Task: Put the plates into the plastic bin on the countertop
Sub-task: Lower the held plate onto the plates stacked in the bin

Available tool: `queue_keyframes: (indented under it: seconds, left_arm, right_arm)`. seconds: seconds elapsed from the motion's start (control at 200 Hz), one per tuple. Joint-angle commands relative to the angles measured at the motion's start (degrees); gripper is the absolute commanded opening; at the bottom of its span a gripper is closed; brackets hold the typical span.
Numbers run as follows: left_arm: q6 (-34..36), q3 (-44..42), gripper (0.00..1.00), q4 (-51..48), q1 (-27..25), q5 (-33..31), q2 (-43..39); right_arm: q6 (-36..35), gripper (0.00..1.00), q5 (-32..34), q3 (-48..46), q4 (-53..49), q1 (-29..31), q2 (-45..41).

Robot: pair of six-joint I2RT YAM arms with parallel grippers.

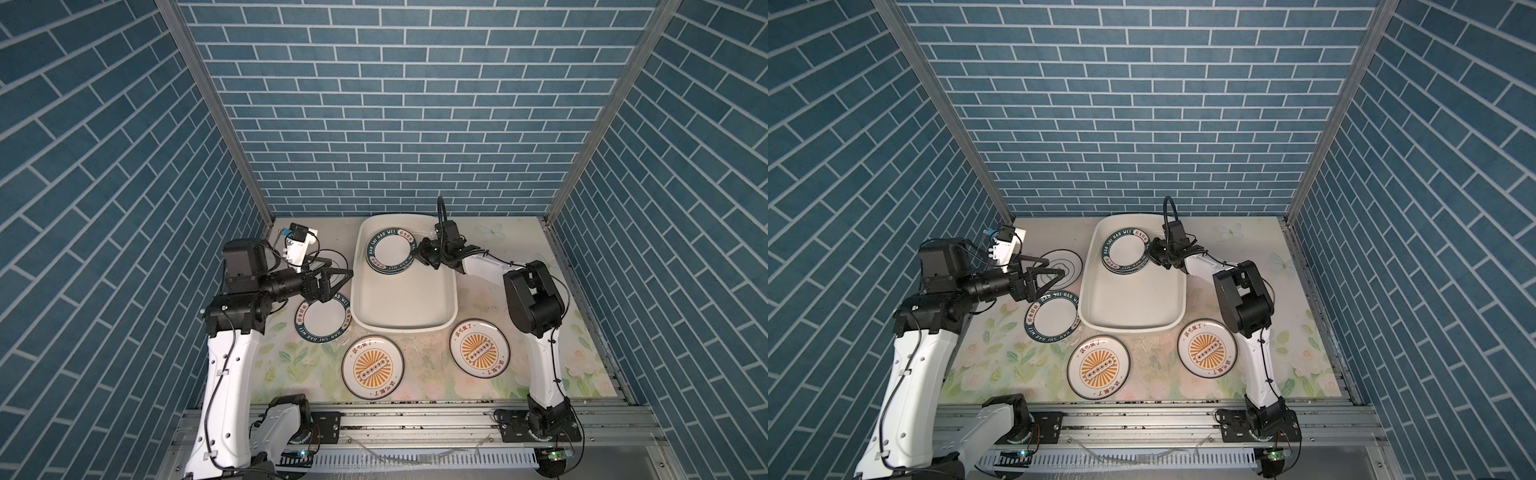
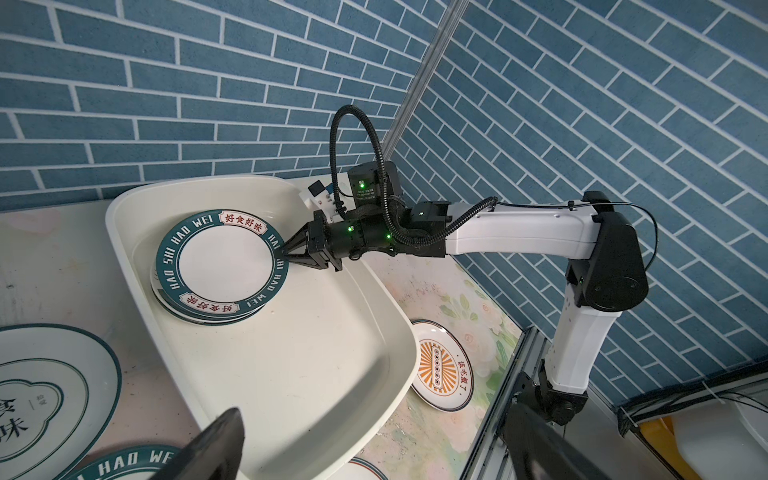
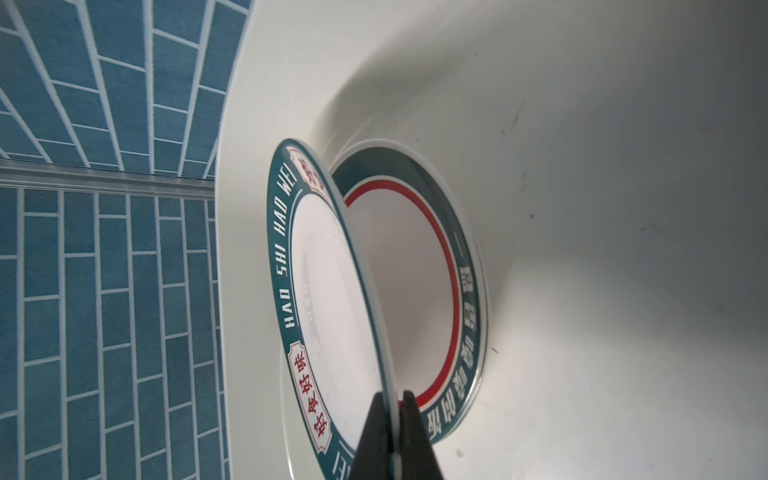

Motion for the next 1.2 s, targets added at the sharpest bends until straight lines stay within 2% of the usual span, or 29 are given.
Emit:
queue_keyframes:
  seconds: [0.0,1.195]
  left_arm:
    - [0.2,-0.6,1.00,0.3,0.5,1.1,-0.7]
    - [0.8,0.0,1.00,-0.5,0.5,1.9,-0.2]
  right_arm:
    - [2.2,0.00,-0.1,3.0,3.1,0.3,0.9]
    - [3.6,0.02,-0.9,5.5,2.5,0.1,6.1]
